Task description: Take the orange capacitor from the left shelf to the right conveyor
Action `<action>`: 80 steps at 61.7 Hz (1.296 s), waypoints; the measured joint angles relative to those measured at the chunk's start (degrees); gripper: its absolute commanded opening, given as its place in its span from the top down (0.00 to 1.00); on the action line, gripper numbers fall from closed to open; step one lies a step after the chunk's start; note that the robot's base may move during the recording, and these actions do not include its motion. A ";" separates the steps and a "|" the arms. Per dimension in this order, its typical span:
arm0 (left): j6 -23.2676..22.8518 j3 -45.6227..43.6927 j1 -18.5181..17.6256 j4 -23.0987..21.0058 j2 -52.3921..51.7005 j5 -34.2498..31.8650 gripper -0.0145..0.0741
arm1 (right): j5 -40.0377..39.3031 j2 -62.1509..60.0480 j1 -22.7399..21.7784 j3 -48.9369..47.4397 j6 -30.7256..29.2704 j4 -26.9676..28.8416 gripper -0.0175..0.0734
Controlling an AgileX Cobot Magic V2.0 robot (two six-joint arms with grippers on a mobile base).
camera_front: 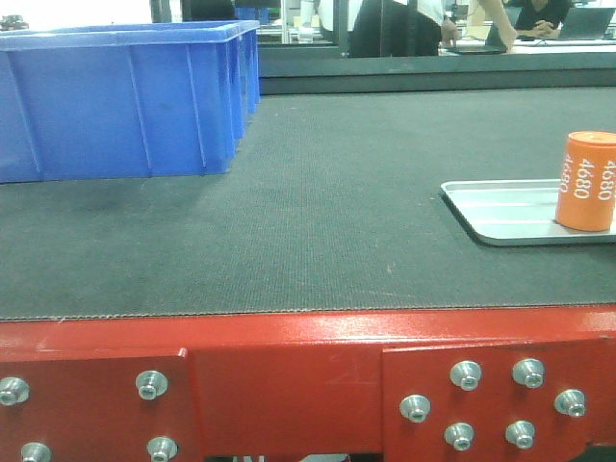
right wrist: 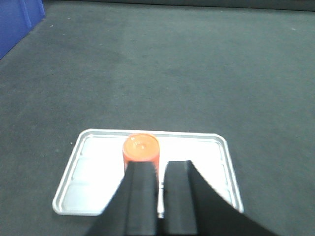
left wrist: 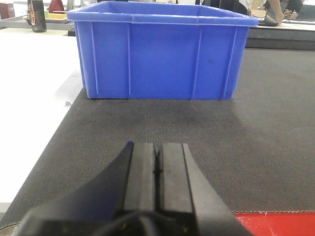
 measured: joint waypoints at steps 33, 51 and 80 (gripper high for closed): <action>0.00 0.00 0.00 0.00 0.00 0.00 0.98 | 6.56 -10.15 0.00 0.00 0.10 0.00 0.75; 0.00 0.00 0.00 0.00 0.00 0.00 0.98 | 6.56 -10.63 0.00 0.95 0.10 0.14 0.75; 0.00 0.00 0.00 0.00 0.00 0.00 0.98 | 5.99 -38.74 -0.41 23.61 -2.14 5.11 0.75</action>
